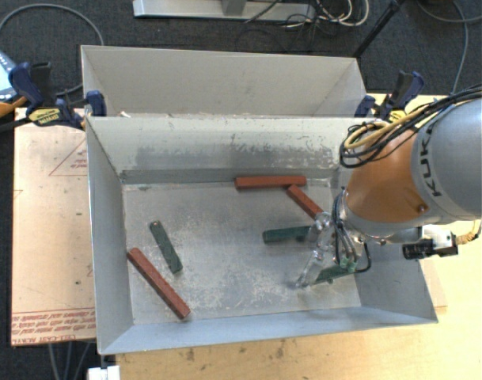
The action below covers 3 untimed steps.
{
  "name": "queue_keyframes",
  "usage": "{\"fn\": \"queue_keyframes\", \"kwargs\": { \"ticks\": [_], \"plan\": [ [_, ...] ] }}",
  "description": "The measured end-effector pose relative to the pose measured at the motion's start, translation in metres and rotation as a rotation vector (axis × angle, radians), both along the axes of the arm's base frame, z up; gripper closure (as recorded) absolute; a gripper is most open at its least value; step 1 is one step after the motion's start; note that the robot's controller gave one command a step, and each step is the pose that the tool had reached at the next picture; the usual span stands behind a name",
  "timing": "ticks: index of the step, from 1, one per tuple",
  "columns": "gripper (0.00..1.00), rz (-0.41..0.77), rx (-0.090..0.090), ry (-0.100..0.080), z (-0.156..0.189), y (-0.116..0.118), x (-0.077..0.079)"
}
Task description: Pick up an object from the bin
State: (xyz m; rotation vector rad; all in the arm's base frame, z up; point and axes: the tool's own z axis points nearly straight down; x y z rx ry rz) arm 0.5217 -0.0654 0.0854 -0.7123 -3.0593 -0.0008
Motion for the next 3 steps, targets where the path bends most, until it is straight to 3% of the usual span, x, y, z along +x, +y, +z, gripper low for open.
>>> {"fn": "queue_keyframes", "kwargs": {
  "ticks": [1, 2, 3],
  "plan": [
    [0.00, -0.127, -0.003, -0.010, 0.001, -0.057, 0.094],
    [1.00, -0.125, 0.000, -0.002, 0.000, -0.054, 0.091],
    [1.00, -0.132, -0.001, 0.001, -0.003, -0.050, 0.075]
  ]
}}
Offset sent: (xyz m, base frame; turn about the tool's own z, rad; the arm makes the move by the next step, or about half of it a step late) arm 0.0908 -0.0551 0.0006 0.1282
